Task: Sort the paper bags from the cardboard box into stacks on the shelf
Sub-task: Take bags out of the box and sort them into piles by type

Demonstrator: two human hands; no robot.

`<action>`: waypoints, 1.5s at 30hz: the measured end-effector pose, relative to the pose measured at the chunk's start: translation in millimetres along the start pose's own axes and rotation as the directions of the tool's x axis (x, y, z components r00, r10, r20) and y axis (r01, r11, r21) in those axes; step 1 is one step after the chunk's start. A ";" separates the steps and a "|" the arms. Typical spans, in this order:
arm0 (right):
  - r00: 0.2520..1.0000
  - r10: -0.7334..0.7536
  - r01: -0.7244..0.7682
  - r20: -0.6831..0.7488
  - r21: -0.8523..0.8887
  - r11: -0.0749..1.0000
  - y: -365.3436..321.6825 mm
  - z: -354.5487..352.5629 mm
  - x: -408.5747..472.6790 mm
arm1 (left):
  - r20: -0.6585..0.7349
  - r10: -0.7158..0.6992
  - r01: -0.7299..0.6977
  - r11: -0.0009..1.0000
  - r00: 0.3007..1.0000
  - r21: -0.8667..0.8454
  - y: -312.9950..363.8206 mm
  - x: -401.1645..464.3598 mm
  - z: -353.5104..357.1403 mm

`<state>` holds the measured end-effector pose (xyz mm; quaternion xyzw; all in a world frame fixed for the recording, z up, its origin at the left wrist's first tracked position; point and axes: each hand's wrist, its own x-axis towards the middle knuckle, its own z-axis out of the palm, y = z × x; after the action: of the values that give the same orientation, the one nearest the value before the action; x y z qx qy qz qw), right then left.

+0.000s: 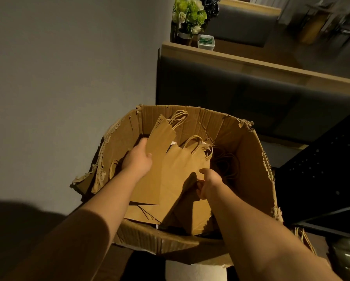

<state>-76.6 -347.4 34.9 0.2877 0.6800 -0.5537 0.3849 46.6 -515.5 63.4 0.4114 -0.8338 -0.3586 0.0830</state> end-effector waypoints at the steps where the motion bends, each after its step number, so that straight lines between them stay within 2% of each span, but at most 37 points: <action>1: 1.000 -0.025 0.025 0.017 0.022 0.999 0.8 0.6 3.1 | 0.006 -0.002 0.002 1.000 1.000 0.000 -0.2 0.3 0.5; 3: 0.995 -0.033 0.032 0.095 0.011 0.999 2.1 2.1 6.6 | 0.025 0.002 -0.001 1.000 1.000 -0.023 -0.8 1.7 1.9; 7: 0.956 0.025 0.024 0.293 -0.163 0.986 9.6 10.1 5.7 | 0.083 0.011 -0.003 0.995 0.996 -0.101 -1.5 3.2 3.4; 9: 0.958 -0.028 0.088 0.285 -0.200 0.976 14.4 13.9 8.2 | 0.083 -0.011 0.022 0.991 0.996 -0.135 -2.1 3.6 3.0; 12: 0.959 -0.148 0.206 0.242 -0.233 0.950 7.7 10.1 6.1 | 0.012 -0.046 0.047 0.991 0.999 -0.126 -2.8 2.9 0.9; 17: 0.902 -0.287 0.382 0.324 -0.283 0.880 -18.9 -14.6 -8.8 | -0.144 -0.065 0.062 0.998 0.987 -0.028 -4.5 1.0 -5.8; 20: 0.852 -0.384 0.459 0.355 -0.156 0.875 -27.4 -39.4 -17.0 | -0.184 -0.079 0.077 0.997 0.980 -0.023 -6.7 1.7 -6.5; 24: 0.821 -0.377 0.375 0.429 0.093 0.922 -28.0 -61.5 -24.2 | -0.115 -0.065 0.057 0.996 0.991 -0.068 -4.4 -2.6 -4.4; 30: 0.788 -0.397 0.353 0.470 0.184 0.917 -28.2 -58.6 -38.4 | -0.066 -0.001 0.002 1.000 0.998 0.010 2.1 -14.9 -0.2; 31: 0.786 -0.400 0.345 0.471 0.203 0.917 -29.2 -59.1 -41.6 | -0.045 0.008 -0.008 1.000 0.999 -0.018 4.1 -17.1 0.1; 33: 0.776 -0.410 0.337 0.479 0.235 0.912 -31.9 -60.3 -48.7 | 0.032 0.028 -0.021 0.982 0.999 -0.187 10.5 -20.2 1.7; 36: 0.790 -0.419 0.335 0.447 0.259 0.906 -31.9 -58.7 -56.4 | 0.153 0.075 -0.001 0.899 0.985 -0.437 23.9 -24.9 3.2; 40: 0.803 -0.455 0.357 0.385 0.300 0.884 -28.2 -57.4 -59.9 | 0.170 0.108 0.009 0.817 0.980 -0.576 42.0 -32.0 1.7; 42: 0.775 -0.492 0.396 0.397 0.302 0.867 -25.8 -55.6 -62.9 | 0.183 0.144 -0.004 0.794 0.973 -0.608 52.3 -38.2 0.9; 45: 0.713 -0.577 0.558 0.398 0.175 0.811 -22.1 -47.4 -67.4 | 0.209 0.186 -0.027 0.804 0.960 -0.594 67.3 -45.9 5.4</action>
<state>-68.1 -303.7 107.7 -0.0572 0.6203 -0.7087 0.3313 31.8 -451.1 111.5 0.2682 -0.7082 -0.6425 0.1172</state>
